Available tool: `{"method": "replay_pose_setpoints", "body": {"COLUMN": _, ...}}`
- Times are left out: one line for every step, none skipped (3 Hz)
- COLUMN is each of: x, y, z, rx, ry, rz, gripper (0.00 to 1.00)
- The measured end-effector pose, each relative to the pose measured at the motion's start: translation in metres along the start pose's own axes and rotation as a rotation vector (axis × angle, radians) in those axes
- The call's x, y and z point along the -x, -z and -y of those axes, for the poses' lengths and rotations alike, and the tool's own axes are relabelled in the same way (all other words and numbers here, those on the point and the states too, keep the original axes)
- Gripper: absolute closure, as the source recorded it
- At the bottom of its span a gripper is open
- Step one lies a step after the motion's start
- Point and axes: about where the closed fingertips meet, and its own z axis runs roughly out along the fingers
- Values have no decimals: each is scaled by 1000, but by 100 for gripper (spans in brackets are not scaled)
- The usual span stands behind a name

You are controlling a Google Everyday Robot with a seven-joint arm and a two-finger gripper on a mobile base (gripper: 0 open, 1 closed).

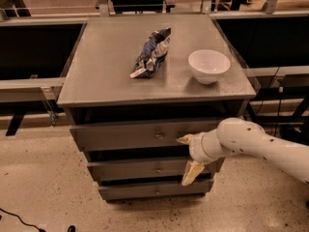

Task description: Close top drawer

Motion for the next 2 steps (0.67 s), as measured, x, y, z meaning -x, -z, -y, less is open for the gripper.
{"method": "replay_pose_setpoints", "body": {"x": 2, "y": 1, "z": -3, "rx": 0, "ry": 0, "rz": 0, "gripper": 0}}
{"method": "replay_pose_setpoints", "body": {"x": 14, "y": 14, "z": -2, "rx": -13, "ry": 2, "rz": 29, "gripper": 0}}
